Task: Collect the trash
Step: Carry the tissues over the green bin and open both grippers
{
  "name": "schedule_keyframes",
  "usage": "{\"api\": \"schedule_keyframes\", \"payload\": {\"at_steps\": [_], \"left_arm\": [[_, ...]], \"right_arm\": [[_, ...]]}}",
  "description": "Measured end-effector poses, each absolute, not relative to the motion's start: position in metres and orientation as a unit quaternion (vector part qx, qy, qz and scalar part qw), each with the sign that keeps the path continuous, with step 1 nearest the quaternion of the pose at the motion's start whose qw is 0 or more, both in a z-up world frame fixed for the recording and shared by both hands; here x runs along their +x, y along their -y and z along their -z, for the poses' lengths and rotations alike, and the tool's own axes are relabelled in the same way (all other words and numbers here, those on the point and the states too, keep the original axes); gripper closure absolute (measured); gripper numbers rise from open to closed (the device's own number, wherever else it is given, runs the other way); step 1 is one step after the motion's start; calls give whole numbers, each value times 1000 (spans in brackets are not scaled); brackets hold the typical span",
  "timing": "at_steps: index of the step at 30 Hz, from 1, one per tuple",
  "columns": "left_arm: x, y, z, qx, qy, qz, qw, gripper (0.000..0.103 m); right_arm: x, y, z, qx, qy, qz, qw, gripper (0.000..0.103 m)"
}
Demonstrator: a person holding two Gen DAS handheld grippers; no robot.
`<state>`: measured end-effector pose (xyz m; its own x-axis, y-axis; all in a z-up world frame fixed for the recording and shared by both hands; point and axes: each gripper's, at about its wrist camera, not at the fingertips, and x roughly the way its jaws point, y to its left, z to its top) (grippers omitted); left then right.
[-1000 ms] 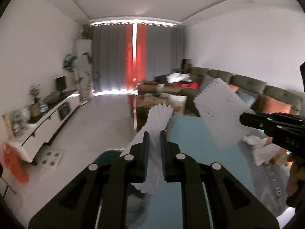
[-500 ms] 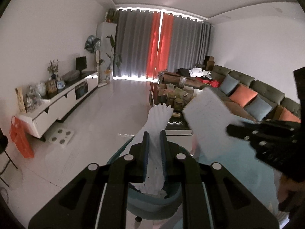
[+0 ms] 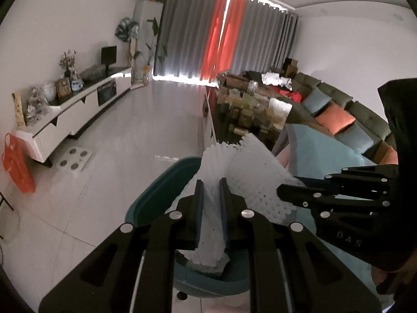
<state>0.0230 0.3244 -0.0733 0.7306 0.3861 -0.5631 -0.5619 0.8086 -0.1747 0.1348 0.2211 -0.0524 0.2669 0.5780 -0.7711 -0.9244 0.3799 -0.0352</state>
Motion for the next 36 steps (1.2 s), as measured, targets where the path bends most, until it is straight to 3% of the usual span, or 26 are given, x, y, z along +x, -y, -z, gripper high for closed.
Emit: {"api": "schedule_keyframes", "payload": {"at_steps": [24, 26, 29, 31, 36], "left_arm": [[89, -363, 145, -220, -319, -251, 887, 88], [93, -365, 149, -226, -323, -248, 885, 86], [94, -364, 154, -228, -326, -249, 883, 81], [94, -367, 154, -232, -324, -250, 882, 66], [89, -373, 152, -238, -314, -271, 879, 46]], "right_arm": [[154, -264, 92, -291, -416, -495, 705, 92], [154, -264, 93, -291, -418, -495, 704, 88], [153, -266, 93, -294, -417, -495, 704, 86], [154, -265, 93, -293, -417, -495, 704, 83], [154, -263, 91, -286, -413, -496, 709, 73]]}}
